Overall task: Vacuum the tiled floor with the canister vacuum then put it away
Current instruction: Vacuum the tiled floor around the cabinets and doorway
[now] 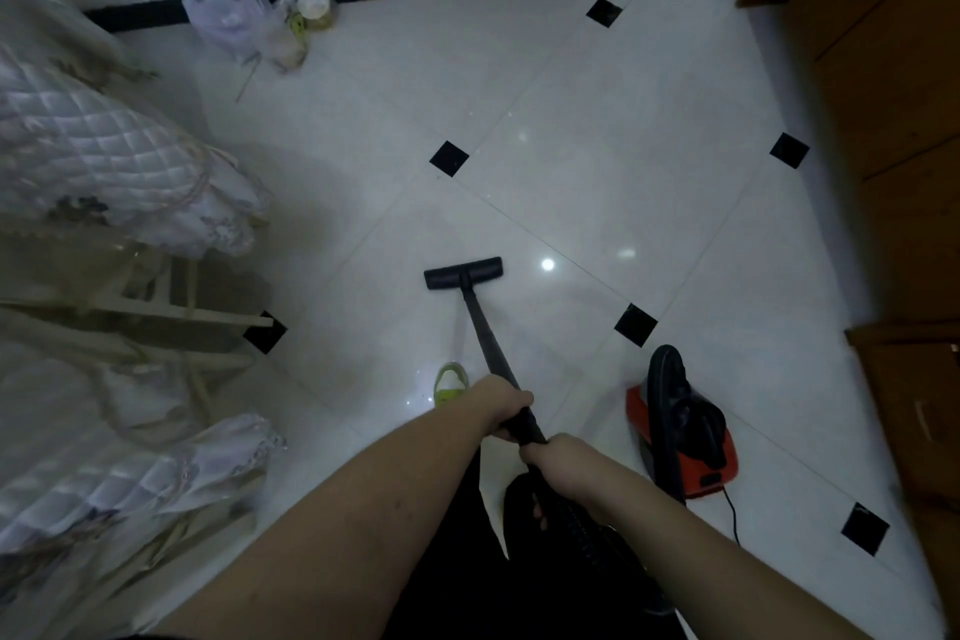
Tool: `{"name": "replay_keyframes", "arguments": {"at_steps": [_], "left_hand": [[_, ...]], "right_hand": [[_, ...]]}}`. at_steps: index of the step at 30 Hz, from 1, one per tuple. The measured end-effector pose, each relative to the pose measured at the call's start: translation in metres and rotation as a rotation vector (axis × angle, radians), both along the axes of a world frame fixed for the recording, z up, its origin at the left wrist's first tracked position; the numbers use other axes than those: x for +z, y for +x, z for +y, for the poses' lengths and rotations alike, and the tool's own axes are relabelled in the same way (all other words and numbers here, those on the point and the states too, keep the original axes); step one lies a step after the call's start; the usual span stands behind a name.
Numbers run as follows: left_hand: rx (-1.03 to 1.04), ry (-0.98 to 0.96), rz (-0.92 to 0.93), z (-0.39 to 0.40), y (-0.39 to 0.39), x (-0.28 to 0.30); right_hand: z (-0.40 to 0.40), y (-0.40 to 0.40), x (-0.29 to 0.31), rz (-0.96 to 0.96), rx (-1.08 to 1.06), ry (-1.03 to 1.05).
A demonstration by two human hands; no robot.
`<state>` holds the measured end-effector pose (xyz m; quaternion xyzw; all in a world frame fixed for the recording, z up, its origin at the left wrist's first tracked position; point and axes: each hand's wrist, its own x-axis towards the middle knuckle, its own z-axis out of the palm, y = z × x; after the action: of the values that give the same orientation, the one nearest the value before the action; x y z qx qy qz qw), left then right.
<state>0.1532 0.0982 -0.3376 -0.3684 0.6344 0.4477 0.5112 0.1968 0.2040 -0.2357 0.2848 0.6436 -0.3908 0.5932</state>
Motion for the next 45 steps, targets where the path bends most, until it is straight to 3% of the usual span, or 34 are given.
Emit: {"name": "replay_keyframes", "arguments": {"at_steps": [9, 14, 23, 33, 45], "left_hand": [[-0.161, -0.033, 0.028, -0.083, -0.097, -0.008], [-0.098, 0.032, 0.005, -0.104, -0.138, -0.011], [-0.138, 0.151, -0.045, -0.069, -0.123, -0.004], [-0.203, 0.100, -0.129, -0.007, -0.074, 0.009], [-0.180, 0.016, -0.029, -0.004, -0.157, 0.008]], "right_hand": [[-0.095, -0.084, -0.008, -0.023, -0.199, -0.002], [-0.116, -0.126, -0.009, 0.007, -0.230, -0.001], [-0.087, -0.106, 0.002, 0.005, -0.235, 0.081], [-0.018, -0.081, 0.040, -0.136, -0.104, 0.029], [-0.020, -0.152, 0.006, -0.033, -0.154, -0.009]]}}
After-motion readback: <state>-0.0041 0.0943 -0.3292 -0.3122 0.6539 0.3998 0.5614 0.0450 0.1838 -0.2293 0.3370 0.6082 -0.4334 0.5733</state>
